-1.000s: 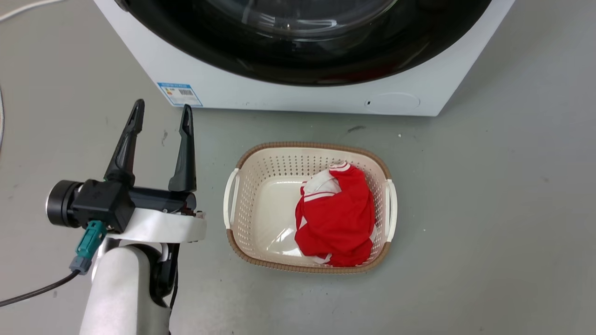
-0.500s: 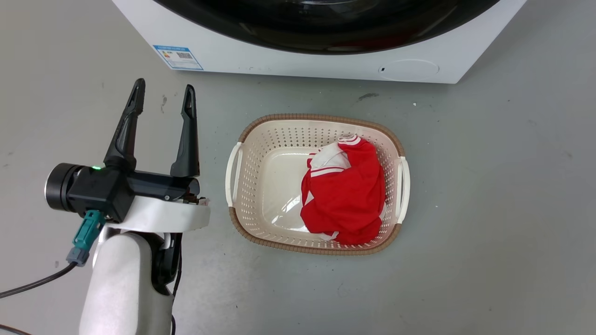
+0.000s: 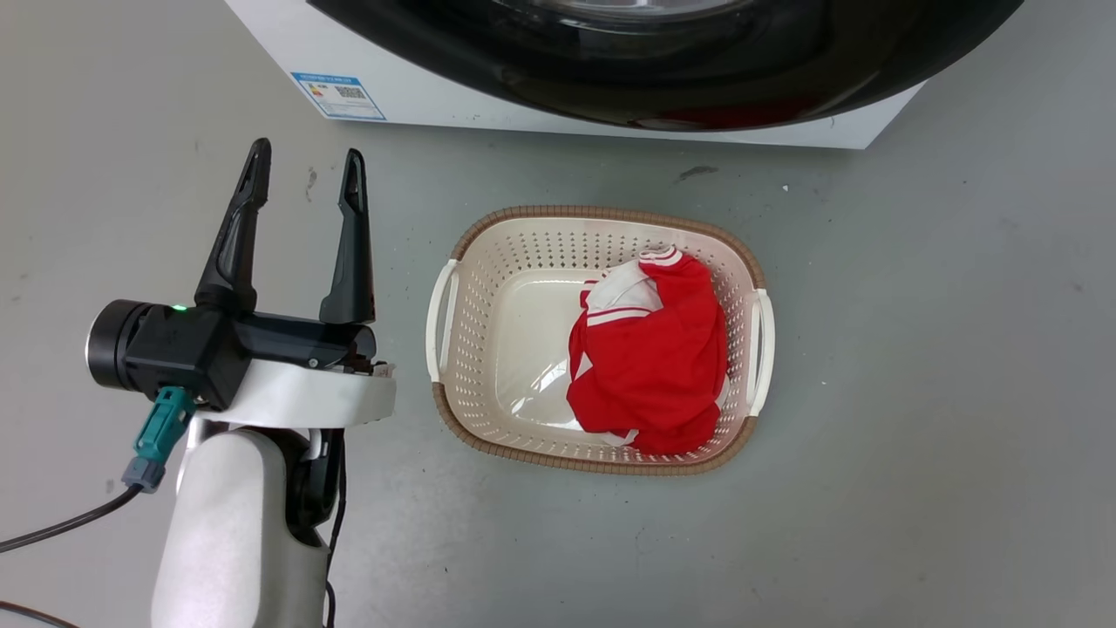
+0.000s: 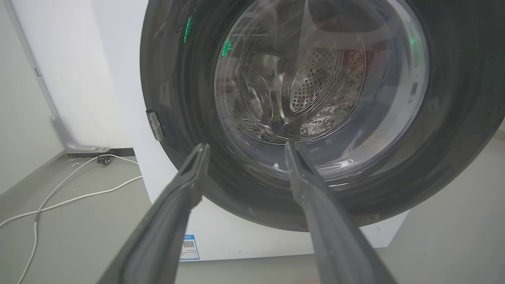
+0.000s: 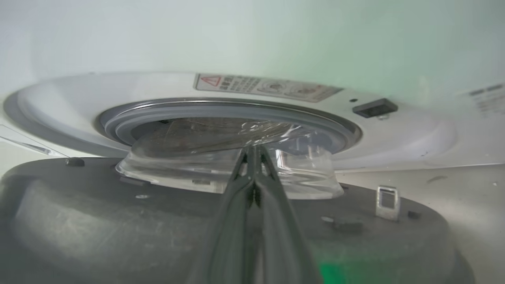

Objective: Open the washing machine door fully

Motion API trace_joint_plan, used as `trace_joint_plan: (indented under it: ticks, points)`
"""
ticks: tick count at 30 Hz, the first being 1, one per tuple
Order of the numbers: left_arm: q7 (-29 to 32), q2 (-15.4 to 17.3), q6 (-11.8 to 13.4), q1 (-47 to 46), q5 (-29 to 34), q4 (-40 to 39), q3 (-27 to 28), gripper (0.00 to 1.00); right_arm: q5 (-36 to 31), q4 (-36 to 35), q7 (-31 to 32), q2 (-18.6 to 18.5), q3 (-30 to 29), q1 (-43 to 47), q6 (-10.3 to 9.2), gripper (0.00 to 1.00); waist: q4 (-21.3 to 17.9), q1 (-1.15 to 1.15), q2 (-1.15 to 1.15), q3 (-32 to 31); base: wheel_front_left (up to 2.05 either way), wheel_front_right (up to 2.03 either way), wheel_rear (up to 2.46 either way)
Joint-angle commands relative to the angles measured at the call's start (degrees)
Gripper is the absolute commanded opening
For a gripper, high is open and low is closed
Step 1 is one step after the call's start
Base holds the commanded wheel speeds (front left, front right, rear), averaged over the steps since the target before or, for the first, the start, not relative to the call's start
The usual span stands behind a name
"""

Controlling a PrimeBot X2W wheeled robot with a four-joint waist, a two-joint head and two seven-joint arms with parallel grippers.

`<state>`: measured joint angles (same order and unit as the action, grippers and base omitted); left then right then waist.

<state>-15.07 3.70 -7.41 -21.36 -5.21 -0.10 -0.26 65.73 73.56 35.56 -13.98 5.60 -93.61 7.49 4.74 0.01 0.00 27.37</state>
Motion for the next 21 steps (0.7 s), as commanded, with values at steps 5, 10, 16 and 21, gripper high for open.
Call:
trace_joint_plan:
  ticks: [5,10,16,21]
  points:
    - [-0.14,-0.10,-0.11,-0.02,0.35,0.84,-0.10,1.00,1.92,-1.63,6.77,0.82,-0.05,4.29,-0.01,0.00,-0.76,-0.01,0.00,-2.36,0.00,0.00,0.00]
    - [-0.14,-0.10,-0.11,1.76,0.46,1.93,-0.35,1.00,3.43,-4.53,10.43,2.28,-0.09,10.25,-0.02,0.00,-1.73,-0.01,0.00,-5.81,0.00,0.00,0.00]
    - [-0.14,0.35,-0.12,4.11,0.40,3.16,-0.56,1.00,5.86,-8.98,12.94,4.34,-0.59,18.36,-0.01,0.00,-2.77,-0.01,0.00,-10.34,0.00,0.00,0.00]
    - [-0.14,0.44,-0.12,6.58,0.41,4.12,-0.46,1.00,7.85,-13.33,15.31,6.48,-0.53,25.92,-0.01,0.00,-3.32,-0.01,0.00,-14.08,0.00,0.00,0.00]
